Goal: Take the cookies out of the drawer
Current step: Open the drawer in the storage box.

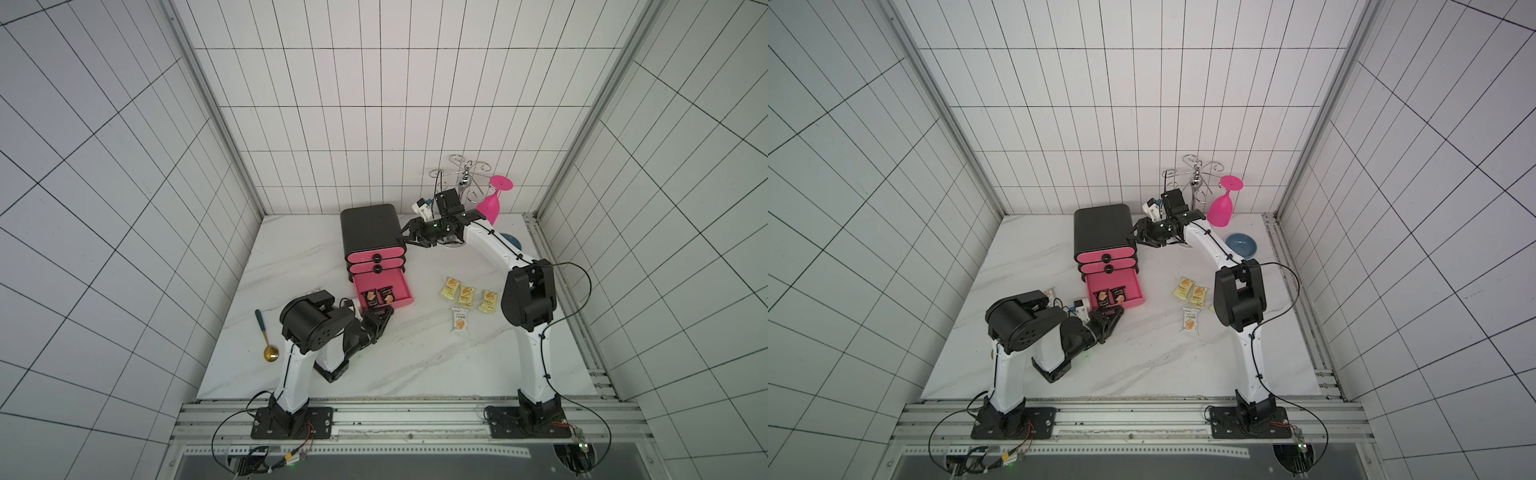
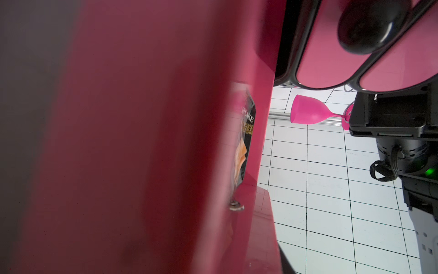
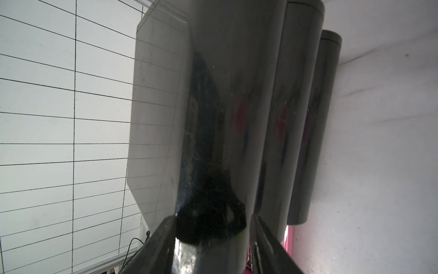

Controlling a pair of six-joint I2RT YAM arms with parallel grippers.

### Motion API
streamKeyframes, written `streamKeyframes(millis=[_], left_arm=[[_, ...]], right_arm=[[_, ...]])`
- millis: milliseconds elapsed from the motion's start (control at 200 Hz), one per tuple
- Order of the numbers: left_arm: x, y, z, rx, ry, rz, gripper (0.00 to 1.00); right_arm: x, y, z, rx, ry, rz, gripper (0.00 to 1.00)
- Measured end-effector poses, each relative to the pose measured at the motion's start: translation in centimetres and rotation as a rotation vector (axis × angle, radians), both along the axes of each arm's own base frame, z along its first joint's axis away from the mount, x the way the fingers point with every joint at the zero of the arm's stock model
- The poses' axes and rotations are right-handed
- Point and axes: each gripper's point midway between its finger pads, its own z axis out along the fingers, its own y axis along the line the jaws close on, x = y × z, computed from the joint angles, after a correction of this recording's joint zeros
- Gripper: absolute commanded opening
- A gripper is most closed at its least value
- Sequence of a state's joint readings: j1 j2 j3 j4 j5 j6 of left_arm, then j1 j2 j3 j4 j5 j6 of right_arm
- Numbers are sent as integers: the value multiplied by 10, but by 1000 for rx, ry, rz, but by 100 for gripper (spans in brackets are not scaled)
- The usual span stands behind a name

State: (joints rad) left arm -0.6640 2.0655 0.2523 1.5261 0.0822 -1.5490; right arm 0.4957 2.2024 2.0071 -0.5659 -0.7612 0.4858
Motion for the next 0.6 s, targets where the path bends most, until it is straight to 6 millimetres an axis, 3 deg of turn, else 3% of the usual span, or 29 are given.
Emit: streamKeyframes(millis=[145,380,600], left_arm=[[-3,2,0,-5,11,3,57],[-6,4,7,-14,1,2,70],[-29,21,17,-21,29,7,88]], right_arm=[[-1,-1,-1,-7,3,-4,63],[-3,-2,-2,-16,9,-3,73],[-16,-16,8,-71,12,-20,77]])
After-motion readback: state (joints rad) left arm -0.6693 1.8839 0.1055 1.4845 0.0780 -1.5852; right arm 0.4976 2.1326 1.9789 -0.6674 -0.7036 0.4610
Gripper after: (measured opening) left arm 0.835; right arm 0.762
